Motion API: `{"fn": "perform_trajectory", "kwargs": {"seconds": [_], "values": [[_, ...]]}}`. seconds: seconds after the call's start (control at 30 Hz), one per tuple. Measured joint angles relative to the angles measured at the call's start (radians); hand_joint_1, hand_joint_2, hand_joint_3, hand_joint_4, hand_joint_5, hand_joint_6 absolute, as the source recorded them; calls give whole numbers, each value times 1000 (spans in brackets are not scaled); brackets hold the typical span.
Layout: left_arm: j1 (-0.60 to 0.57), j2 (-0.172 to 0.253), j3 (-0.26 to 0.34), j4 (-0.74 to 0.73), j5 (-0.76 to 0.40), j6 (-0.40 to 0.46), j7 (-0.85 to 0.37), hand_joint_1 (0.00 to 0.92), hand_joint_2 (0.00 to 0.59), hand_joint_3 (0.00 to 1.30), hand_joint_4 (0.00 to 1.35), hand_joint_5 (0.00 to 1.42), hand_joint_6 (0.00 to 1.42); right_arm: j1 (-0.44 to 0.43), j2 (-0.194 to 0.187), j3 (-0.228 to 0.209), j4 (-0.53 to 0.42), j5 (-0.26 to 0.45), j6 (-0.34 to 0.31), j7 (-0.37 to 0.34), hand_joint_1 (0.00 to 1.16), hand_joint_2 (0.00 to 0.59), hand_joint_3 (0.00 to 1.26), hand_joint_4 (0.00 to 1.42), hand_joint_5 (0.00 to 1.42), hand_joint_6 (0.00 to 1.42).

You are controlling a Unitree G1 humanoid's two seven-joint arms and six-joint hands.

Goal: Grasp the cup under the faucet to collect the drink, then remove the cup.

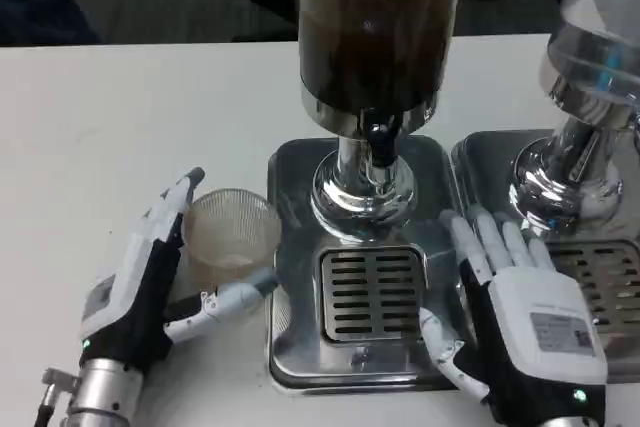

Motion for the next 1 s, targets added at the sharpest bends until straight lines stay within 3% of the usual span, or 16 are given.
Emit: {"fn": "perform_trajectory", "kwargs": {"seconds": [0.23, 0.4, 0.53, 0.77, 0.9, 1.0], "values": [[-3, -8, -3, 11, -3, 0, 21, 400, 44, 0, 5, 209, 233, 12, 0, 0, -5, 0, 7, 3, 233, 528, 64, 0, 0, 0], [-3, -8, -5, 14, -2, -1, 32, 484, 64, 157, 258, 523, 602, 16, 0, 0, -6, 0, 10, 5, 241, 524, 64, 0, 0, 0], [-6, -7, -7, 14, -2, -3, 55, 514, 69, 291, 409, 658, 773, 16, 1, 0, -7, 0, 11, 9, 246, 523, 64, 0, 0, 0], [-14, -6, -15, 18, 7, -6, 105, 586, 70, 532, 670, 879, 1002, 20, 4, 0, -7, 2, 13, 9, 253, 522, 64, 0, 0, 0], [-13, -6, -26, 21, 32, -2, 159, 656, 17, 691, 822, 1005, 1114, 22, 5, -1, -8, 3, 15, 10, 255, 519, 64, 0, 0, 0], [-13, -6, -36, 21, 50, 7, 202, 669, 2, 728, 863, 1036, 1158, 22, 5, -1, -8, 3, 15, 10, 256, 516, 64, 0, 0, 0]]}}
